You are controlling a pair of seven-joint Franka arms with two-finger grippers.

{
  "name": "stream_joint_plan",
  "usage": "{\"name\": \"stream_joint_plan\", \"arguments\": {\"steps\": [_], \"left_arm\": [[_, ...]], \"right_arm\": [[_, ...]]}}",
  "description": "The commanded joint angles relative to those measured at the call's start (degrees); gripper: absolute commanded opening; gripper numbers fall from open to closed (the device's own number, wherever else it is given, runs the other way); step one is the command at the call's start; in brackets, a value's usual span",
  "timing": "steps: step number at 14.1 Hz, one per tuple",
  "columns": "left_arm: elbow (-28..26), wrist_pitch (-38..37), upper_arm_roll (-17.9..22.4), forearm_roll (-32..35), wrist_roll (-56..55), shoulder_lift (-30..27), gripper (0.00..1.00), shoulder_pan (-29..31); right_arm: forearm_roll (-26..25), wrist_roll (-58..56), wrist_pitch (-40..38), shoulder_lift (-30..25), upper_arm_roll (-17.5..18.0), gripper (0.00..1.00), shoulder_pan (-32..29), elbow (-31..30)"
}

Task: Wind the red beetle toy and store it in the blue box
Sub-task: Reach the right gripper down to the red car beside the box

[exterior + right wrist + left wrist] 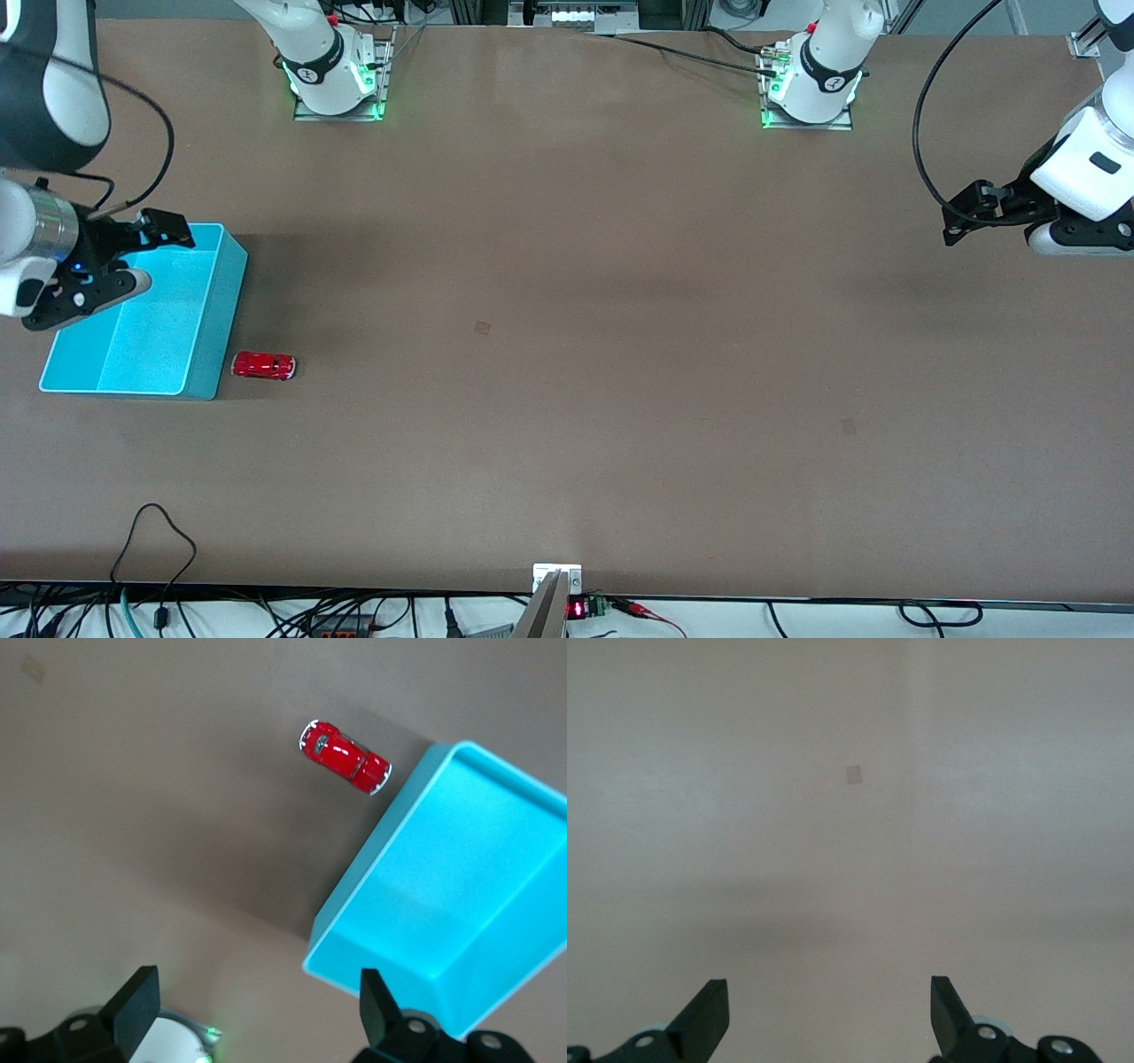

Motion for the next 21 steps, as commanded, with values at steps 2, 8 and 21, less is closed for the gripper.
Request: {"name": "stream_joint_plan", "arguments": {"steps": [2,8,21], "left_arm": [[-0.2,-0.2,0.6,0.0,1.0,-0.8,1.00,-0.8],[0.0,0.2,-0.1,0.0,0.4,-0.3,1.00,-0.9],[1.2,0.3,-1.6,0.4,0.2,0.6,1.00,-0.9]], "right_arm": [[-0.3,-11.7,8.4,-0.1,0.8,1.00,-2.1,-6.7],[-6.2,-39.5,25.7,0.0,8.2,1.00,-9.0,-18.5],[-10.8,-50.4,49.3,12.3,9.8,1.00,-8.5,-21.5]]}}
